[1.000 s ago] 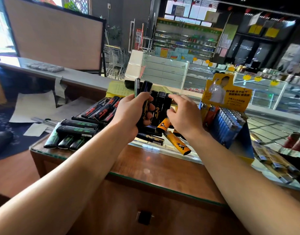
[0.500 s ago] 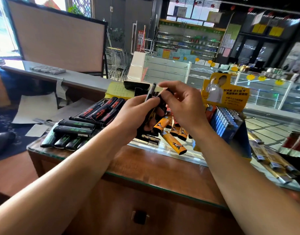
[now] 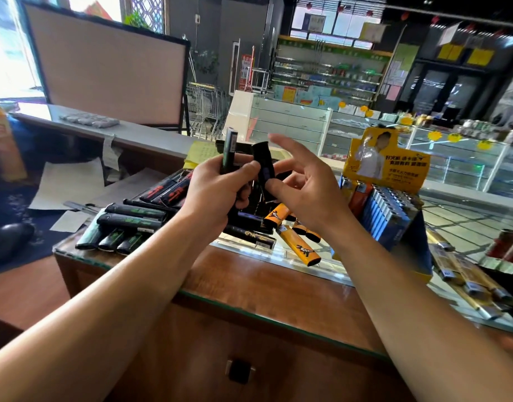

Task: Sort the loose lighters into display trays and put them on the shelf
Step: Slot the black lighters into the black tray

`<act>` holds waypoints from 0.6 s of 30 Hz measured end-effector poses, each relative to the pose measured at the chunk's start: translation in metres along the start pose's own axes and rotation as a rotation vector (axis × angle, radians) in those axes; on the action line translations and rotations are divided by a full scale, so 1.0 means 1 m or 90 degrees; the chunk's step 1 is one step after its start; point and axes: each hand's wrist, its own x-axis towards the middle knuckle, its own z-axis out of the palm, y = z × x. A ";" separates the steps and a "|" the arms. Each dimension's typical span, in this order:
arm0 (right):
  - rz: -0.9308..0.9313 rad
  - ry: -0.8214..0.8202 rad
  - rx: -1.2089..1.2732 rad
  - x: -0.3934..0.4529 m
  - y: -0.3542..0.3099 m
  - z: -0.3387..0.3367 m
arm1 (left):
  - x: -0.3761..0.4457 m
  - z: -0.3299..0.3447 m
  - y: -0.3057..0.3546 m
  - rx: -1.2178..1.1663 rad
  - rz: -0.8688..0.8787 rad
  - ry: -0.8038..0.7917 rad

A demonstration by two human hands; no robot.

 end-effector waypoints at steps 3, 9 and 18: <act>0.003 -0.014 0.015 0.000 -0.001 0.001 | -0.001 0.000 -0.001 0.036 0.008 0.000; 0.017 0.033 0.035 -0.001 -0.003 0.002 | 0.000 -0.001 -0.003 0.079 0.016 -0.013; 0.040 0.285 0.039 0.008 0.015 -0.012 | 0.005 -0.004 -0.003 0.038 -0.037 0.023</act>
